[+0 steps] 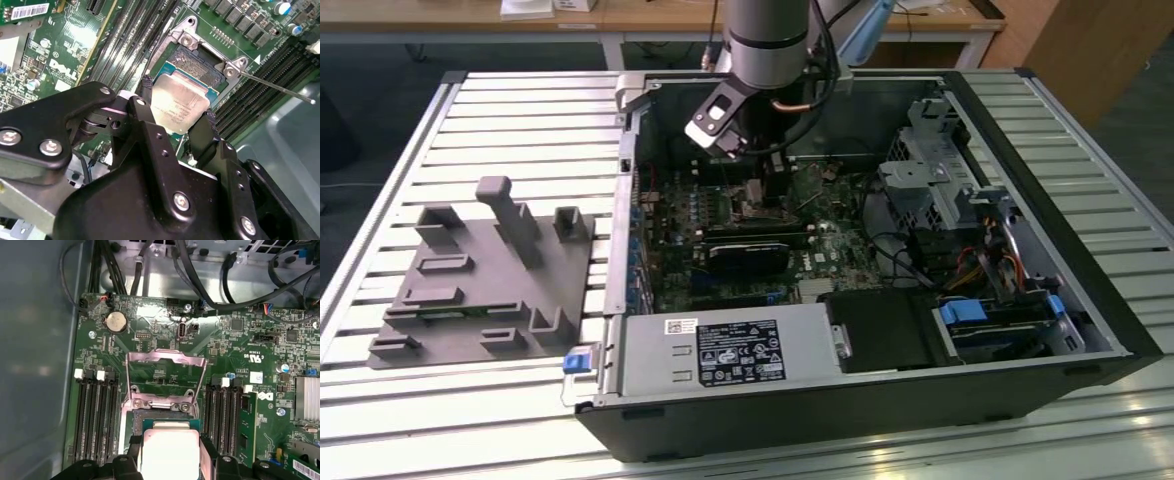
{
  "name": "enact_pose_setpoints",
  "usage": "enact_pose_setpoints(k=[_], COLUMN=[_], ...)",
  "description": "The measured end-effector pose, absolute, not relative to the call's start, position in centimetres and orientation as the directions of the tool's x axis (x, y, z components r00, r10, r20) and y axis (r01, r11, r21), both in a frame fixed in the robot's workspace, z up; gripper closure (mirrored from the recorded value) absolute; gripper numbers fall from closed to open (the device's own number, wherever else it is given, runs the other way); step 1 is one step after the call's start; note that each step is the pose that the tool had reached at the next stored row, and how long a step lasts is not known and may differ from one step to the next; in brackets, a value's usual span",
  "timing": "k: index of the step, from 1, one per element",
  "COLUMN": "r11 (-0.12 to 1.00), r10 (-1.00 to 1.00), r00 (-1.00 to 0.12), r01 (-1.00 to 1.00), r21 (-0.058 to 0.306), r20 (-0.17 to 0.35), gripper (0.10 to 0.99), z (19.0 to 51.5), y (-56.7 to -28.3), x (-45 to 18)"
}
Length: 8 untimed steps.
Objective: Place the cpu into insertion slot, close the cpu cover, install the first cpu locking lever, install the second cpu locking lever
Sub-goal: 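Place the cpu into insertion slot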
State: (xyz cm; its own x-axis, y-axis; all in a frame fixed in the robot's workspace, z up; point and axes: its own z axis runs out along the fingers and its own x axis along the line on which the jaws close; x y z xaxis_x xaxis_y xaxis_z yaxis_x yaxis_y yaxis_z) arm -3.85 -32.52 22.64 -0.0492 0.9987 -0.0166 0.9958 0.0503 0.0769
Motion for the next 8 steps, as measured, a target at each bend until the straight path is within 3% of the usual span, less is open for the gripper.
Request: enact_pose_setpoints(k=[8], r11=[0.032], r10=[0.999], r00=[-0.03], r01=[0.997], r21=[0.076], r20=[-0.028], gripper=[0.545], z=[21.66], y=[-32.12], x=[-4.0])
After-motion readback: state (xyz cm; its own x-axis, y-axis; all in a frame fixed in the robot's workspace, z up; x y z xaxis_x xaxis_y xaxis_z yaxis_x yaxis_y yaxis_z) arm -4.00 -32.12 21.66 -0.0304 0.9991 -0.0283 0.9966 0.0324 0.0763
